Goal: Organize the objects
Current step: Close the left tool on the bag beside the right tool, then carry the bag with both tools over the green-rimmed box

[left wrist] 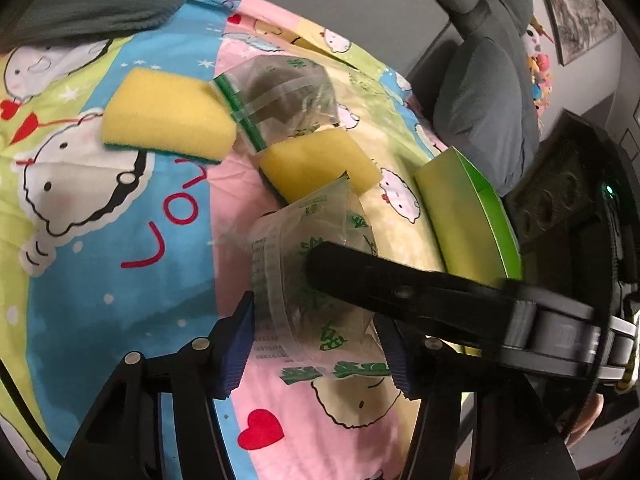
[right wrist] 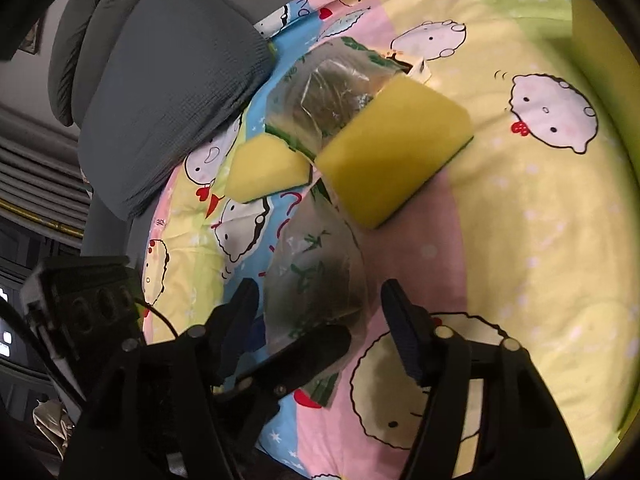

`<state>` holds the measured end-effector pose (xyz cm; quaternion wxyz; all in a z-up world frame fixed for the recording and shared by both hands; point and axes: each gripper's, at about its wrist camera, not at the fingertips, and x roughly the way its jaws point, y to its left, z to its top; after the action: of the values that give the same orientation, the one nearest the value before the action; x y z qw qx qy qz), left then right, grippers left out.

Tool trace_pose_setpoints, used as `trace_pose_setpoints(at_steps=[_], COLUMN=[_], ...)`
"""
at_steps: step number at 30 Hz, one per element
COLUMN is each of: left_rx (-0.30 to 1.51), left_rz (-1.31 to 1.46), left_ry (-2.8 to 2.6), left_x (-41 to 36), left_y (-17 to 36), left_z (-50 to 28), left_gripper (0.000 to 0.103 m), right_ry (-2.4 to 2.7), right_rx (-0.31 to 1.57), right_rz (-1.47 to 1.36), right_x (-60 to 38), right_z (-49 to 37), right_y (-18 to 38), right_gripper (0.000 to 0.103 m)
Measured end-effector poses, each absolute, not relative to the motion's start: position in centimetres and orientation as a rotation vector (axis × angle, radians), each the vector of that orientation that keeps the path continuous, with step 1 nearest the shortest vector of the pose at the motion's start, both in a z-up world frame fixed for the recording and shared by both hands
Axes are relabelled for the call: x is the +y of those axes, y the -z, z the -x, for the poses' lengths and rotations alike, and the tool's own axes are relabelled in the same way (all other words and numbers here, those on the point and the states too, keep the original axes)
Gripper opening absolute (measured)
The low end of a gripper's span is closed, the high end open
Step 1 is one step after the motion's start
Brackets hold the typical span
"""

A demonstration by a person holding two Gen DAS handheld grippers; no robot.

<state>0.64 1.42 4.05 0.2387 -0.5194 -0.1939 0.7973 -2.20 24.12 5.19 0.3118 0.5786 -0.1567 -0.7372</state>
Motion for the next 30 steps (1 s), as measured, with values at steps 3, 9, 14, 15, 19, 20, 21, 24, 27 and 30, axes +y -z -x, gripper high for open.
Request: trace_pose_setpoints(at_steps=[3,9,14,15,19,20,21,24,27,30], left_rx=[-0.497,-0.401,-0.254,-0.232,-0.189,-0.179,-0.171,-0.143,-0.113,-0.078], left_rz=[1.37,1.149,0.908,0.874,0.754,0.726,0.709,0.656,0.632,0.616], left_ry=[-2.231,-2.362,-2.495,-2.514,-2.539,-2.538,-2.535,-2.504,-2.474,-2.445], left_x=[1.5,2.5,4.8,5.5,7.0,7.5,8.1,9.9,11.6,13.5], left_y=[-4.9,-9.2,-13.3,-13.8,-15.5,-15.9,-16.2,-17.1,-17.6,-17.8], left_z=[-1.2,-3.8,-6.8,-7.1,-8.7,-9.0,-9.1,-9.9,-10.0,-10.3], left_gripper=[0.058,0.058,0.058,0.058,0.058,0.058,0.058,0.058,0.058,0.058], right_ry=[1.962,2.027,2.117,2.125,2.172,2.184,2.192,2.244,2.3,2.337], right_rx=[-0.407,-0.416,-0.385,-0.387,-0.403,-0.412,-0.419,-0.435,-0.452,-0.481], right_rz=[-1.467,-1.254,-1.035,-1.013,-0.92,-0.899,-0.889,-0.85,-0.817,-0.805], right_x=[24.3,25.9,27.9,28.3,30.5,31.3,31.9,33.6,35.6,37.5], right_z=[1.8,0.0,-2.5,-2.8,-4.1,-4.4,-4.5,-4.9,-5.2,-5.4], right_y=[-6.0,-10.2,-14.8,-15.3,-17.2,-17.7,-17.9,-18.8,-19.5,-19.7], right_gripper=[0.051,0.05,0.051,0.051,0.051,0.051,0.051,0.051,0.051,0.051])
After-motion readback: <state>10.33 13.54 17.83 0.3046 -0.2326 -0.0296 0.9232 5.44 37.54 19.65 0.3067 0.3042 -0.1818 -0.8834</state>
